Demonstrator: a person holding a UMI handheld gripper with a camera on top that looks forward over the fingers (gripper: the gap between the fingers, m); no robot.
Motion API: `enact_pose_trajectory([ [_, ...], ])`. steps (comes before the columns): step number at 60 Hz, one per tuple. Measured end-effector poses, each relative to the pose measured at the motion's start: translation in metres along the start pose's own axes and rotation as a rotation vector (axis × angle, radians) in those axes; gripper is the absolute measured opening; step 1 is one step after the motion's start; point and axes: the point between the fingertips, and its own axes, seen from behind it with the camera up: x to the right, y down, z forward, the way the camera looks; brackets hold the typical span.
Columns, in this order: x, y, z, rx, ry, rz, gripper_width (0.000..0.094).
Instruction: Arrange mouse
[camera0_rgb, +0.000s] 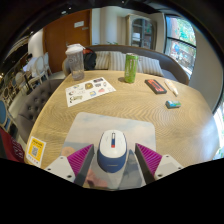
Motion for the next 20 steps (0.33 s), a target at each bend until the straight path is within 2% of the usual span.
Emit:
enact_pose_trajectory([
  [4, -0.003, 0.006, -0.017, 0.01, 0.024, 0.027, 0.0836],
  [10, -0.015, 0.033, -0.052, -0.028, 0.026, 0.092, 0.0837],
  [20, -0.011, 0.079, -0.1, -0.064, 0.125, 0.225, 0.0847],
])
